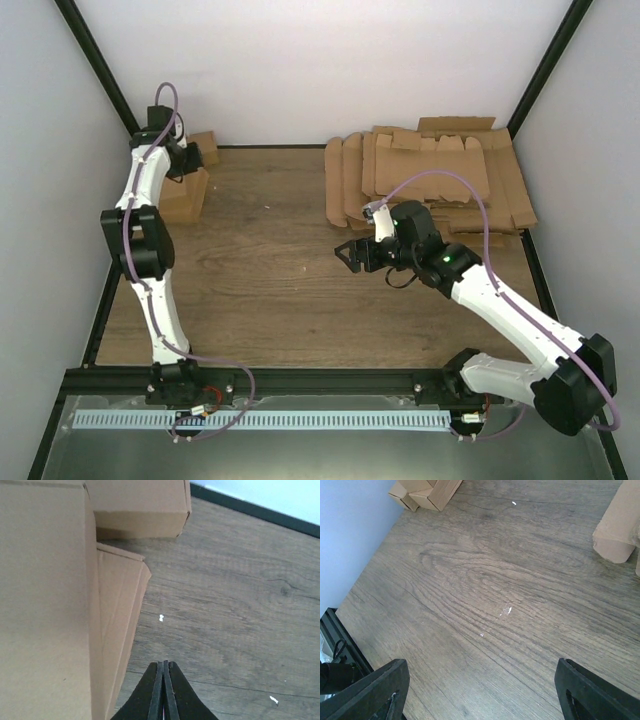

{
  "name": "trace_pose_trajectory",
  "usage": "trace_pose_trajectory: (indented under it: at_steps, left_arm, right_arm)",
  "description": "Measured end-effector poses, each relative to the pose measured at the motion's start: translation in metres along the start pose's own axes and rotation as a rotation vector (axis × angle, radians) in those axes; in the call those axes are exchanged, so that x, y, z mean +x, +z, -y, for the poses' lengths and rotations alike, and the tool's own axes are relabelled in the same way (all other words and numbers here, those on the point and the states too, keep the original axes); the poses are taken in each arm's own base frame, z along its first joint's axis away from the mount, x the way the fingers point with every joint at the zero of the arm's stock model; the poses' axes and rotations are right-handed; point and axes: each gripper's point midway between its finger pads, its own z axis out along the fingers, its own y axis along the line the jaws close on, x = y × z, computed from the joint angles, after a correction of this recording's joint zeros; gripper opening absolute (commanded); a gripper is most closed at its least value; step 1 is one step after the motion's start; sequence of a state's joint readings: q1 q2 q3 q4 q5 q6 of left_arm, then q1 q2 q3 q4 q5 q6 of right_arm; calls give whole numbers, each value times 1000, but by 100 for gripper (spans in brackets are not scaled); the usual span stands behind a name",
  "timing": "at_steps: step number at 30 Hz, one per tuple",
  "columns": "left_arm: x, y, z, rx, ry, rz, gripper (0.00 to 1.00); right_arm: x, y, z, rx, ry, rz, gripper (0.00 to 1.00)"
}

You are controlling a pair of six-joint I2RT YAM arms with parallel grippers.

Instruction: Fold the paper box

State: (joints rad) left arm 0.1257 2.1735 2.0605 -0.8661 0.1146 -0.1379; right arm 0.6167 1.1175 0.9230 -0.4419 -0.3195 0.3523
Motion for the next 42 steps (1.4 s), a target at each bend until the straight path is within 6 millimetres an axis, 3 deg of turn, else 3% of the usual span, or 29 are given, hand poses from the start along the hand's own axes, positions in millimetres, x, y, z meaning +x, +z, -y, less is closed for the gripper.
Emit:
trace_pose_trajectory:
  at_steps: [8, 10, 24, 42]
  left_arm:
    - [35, 59, -11, -11, -33, -134, 4]
    - [42, 66, -18, -41, -42, -154, 4]
    - [28, 55, -80, -266, -116, -100, 5]
    - [13, 46, -106, -314, -160, -52, 7]
  right_arm:
    - [-3, -7, 0, 13, -5, 22, 82]
    - [-2, -8, 1, 21, -3, 19, 82]
    - [2, -11, 3, 35, 2, 9, 82]
    - [4, -7, 5, 38, 6, -3, 82]
